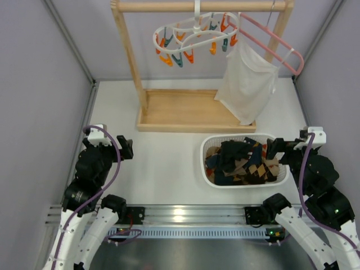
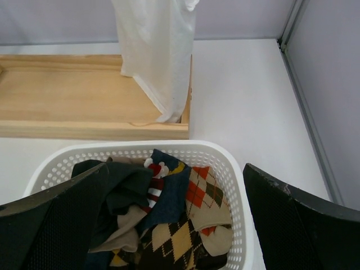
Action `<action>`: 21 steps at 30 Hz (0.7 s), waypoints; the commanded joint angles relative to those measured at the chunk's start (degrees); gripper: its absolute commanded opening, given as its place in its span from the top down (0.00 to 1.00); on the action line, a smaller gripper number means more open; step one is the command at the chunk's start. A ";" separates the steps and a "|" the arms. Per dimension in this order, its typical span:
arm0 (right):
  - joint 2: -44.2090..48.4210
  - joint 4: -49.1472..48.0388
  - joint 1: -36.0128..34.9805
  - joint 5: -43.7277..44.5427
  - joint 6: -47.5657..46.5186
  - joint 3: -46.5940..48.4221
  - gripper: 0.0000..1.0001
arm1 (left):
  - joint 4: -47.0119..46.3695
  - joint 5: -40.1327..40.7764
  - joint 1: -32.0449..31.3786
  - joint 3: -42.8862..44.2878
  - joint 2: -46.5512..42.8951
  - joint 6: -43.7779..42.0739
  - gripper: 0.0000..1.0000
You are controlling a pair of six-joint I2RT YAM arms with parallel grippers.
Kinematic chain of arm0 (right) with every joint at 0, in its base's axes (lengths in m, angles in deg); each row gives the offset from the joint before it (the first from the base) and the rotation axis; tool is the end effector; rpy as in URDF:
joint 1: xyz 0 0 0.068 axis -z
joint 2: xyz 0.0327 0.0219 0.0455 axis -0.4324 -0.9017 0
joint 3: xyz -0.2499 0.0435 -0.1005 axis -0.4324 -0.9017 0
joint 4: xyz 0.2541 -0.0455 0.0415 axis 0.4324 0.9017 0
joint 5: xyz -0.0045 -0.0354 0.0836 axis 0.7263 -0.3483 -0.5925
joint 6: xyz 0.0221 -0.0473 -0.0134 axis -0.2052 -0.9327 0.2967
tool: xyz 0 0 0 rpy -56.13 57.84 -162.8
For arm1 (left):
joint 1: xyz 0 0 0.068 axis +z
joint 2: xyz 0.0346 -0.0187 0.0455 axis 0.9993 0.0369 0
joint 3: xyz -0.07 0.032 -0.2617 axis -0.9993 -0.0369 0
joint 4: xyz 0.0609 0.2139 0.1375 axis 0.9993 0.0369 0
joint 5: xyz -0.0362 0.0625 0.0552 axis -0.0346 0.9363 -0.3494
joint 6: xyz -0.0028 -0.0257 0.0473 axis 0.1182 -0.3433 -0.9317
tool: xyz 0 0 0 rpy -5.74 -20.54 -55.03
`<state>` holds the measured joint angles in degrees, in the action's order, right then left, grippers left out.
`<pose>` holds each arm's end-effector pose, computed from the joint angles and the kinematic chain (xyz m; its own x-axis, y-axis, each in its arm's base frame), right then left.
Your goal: Remove the socks clipped to the hanger
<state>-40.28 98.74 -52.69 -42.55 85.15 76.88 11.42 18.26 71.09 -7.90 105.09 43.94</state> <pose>0.0504 0.0084 0.3607 -0.1333 0.0364 -0.9904 -0.0121 0.9992 0.0384 0.0893 -0.0191 0.3298 -0.2445 -0.1597 -0.9564 0.0308 0.9846 -0.1722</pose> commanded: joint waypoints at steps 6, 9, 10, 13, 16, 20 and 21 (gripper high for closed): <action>0.42 0.53 0.61 0.08 -0.57 -0.82 0.01 | -3.15 -0.96 0.36 -0.03 -0.90 -1.00 0.02; 0.68 0.10 0.61 -0.18 -0.40 -1.35 0.00 | -3.15 -1.04 0.36 -0.03 -1.16 -1.08 0.02; 0.86 0.10 0.53 -0.70 -0.40 -1.44 0.01 | -3.15 -1.04 0.45 -0.03 -1.17 -1.17 0.02; 1.12 -0.08 0.61 -0.62 -0.22 -1.70 0.01 | -3.23 -1.40 0.36 -0.20 -1.43 -1.35 0.02; 1.21 -0.17 0.61 -0.53 -0.40 -1.79 0.01 | -3.24 -1.48 0.36 -0.11 -1.52 -1.44 0.02; 1.13 -0.17 0.61 -0.27 -0.31 -1.88 0.00 | -3.24 -1.57 0.36 -0.11 -1.61 -1.44 0.02; 1.12 -0.17 0.61 -0.44 -0.40 -1.88 0.01 | -3.24 -1.57 0.36 -0.11 -1.61 -1.44 0.02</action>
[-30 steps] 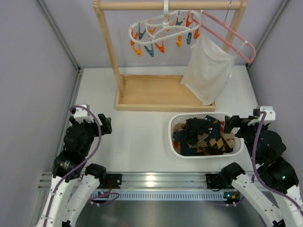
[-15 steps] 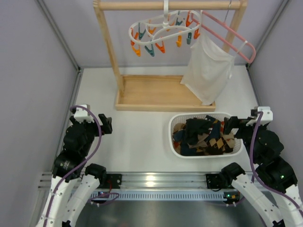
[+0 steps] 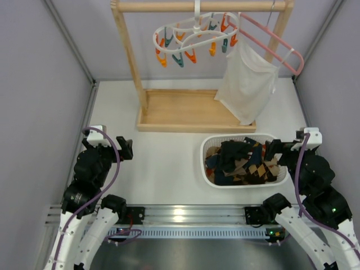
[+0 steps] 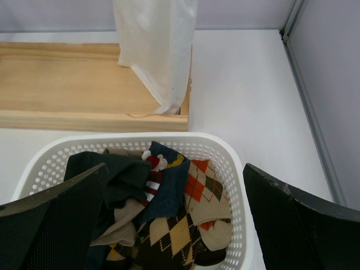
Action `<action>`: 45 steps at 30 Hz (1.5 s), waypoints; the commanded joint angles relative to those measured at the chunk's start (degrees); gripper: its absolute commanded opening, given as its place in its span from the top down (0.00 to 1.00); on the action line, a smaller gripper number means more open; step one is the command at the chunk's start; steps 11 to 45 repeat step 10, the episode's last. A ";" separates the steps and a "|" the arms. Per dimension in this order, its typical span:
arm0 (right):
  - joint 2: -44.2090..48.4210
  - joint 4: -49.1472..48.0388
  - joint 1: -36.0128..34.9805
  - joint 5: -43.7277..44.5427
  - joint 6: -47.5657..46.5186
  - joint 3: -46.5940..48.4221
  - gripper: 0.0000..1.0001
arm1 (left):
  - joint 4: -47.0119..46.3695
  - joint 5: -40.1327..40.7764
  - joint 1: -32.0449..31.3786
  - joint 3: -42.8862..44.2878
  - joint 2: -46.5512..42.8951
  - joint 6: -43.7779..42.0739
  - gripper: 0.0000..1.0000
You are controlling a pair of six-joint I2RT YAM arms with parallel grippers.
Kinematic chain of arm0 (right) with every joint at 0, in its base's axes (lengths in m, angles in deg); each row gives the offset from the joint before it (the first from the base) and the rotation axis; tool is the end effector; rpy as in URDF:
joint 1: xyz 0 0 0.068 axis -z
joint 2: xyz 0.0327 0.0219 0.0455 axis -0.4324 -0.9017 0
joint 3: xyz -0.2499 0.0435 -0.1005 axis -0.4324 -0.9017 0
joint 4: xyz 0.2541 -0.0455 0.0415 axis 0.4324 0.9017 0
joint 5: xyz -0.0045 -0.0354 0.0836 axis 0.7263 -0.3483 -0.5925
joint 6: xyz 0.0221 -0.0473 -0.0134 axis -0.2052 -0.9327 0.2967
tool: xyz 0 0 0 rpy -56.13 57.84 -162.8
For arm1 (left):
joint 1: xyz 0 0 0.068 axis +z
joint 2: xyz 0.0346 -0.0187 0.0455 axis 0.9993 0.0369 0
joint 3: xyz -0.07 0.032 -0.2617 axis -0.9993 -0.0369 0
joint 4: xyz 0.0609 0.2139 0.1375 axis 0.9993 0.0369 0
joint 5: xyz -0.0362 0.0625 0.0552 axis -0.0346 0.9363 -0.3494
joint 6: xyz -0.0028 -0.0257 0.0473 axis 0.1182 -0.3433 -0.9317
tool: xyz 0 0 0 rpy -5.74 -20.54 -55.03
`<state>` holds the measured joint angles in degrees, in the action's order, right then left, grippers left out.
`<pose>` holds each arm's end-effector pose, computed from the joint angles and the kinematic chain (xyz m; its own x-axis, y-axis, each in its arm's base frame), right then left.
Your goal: Remove the socks clipped to the hanger
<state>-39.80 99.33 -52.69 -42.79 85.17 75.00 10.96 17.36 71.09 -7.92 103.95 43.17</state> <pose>0.0532 0.0099 0.3506 -0.1643 0.0211 -0.9862 -0.0152 0.9996 0.0239 0.0854 -0.0185 0.3318 -0.2219 -0.1538 -0.9629 0.0533 0.9841 -0.1695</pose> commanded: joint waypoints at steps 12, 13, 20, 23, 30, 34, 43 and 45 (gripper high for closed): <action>-0.15 -0.49 0.61 0.41 -0.07 0.35 0.00 | -2.86 -0.50 0.36 -0.09 -0.47 -0.58 0.02; -0.15 -0.49 0.61 0.41 -0.07 0.35 0.00 | -2.86 -0.50 0.36 -0.09 -0.47 -0.58 0.02; -0.15 -0.49 0.61 0.41 -0.07 0.35 0.00 | -2.86 -0.50 0.36 -0.09 -0.47 -0.58 0.02; -0.15 -0.49 0.61 0.41 -0.07 0.35 0.00 | -2.86 -0.50 0.36 -0.09 -0.47 -0.58 0.02; -0.15 -0.49 0.61 0.41 -0.07 0.35 0.00 | -2.86 -0.50 0.36 -0.09 -0.47 -0.58 0.02; -0.15 -0.49 0.61 0.41 -0.07 0.35 0.00 | -2.86 -0.50 0.36 -0.09 -0.47 -0.58 0.02; -0.15 -0.49 0.61 0.41 -0.07 0.35 0.00 | -2.86 -0.50 0.36 -0.09 -0.47 -0.58 0.02; -0.15 -0.49 0.61 0.41 -0.07 0.35 0.00 | -2.86 -0.50 0.36 -0.09 -0.47 -0.58 0.02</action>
